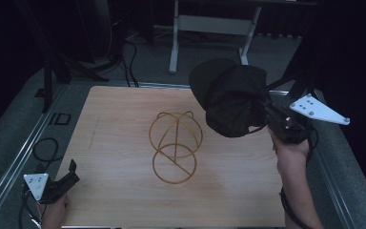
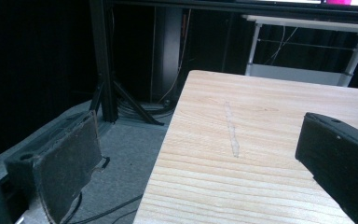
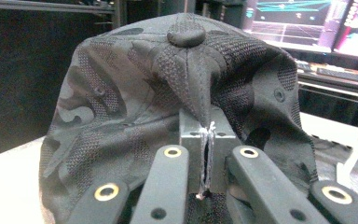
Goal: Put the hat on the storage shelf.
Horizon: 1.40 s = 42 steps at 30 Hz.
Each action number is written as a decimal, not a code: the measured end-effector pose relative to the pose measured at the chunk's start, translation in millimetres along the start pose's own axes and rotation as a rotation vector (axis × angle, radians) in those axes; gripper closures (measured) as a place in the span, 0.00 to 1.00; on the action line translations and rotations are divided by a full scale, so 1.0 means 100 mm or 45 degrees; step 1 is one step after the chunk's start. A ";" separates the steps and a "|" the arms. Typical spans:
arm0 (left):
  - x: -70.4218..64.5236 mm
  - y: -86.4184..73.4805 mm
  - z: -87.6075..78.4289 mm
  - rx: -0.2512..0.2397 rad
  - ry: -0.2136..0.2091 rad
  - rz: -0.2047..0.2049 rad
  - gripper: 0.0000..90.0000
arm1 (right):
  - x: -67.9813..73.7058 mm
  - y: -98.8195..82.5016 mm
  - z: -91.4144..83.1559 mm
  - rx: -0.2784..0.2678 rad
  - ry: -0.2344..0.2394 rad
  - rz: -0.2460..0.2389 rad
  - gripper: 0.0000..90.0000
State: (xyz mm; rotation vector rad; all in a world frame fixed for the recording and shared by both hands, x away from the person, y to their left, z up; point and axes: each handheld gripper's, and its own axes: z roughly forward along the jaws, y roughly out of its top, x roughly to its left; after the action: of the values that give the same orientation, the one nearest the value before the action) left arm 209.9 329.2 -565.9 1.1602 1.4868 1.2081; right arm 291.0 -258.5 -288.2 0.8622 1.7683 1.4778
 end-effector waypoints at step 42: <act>0.01 0.00 0.00 -0.002 -0.009 -0.004 0.01 | 1.00 -0.17 0.65 0.110 0.339 -0.067 0.98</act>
State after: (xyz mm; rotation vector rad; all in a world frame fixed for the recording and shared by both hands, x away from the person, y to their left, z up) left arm 209.5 329.8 -565.9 1.1599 1.4818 1.2020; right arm 287.4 -143.1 -321.7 0.6794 2.0457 1.5483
